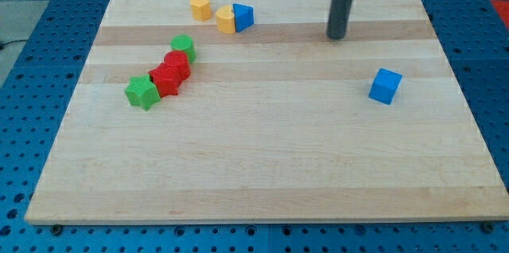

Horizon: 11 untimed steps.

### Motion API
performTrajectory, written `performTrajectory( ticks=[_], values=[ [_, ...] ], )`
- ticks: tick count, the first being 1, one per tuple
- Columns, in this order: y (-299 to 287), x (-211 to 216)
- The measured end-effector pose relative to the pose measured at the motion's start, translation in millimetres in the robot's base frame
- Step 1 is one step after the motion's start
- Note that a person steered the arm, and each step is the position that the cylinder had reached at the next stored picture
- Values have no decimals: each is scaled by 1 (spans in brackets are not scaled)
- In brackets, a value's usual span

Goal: Move the blue cube diagonally to the blue triangle

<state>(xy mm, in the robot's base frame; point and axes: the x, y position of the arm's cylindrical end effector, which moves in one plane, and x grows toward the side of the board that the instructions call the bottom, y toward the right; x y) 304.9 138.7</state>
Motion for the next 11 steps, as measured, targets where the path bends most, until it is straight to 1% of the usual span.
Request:
performTrajectory(
  ticks=[1, 2, 3, 4, 5, 6, 8, 9, 10, 11],
  values=[
    [30, 49],
    [65, 71],
    [68, 95],
    [61, 145],
    [32, 166],
    [4, 160],
    [-69, 185],
    [-116, 149],
    [-142, 102],
    [-154, 65]
  ],
)
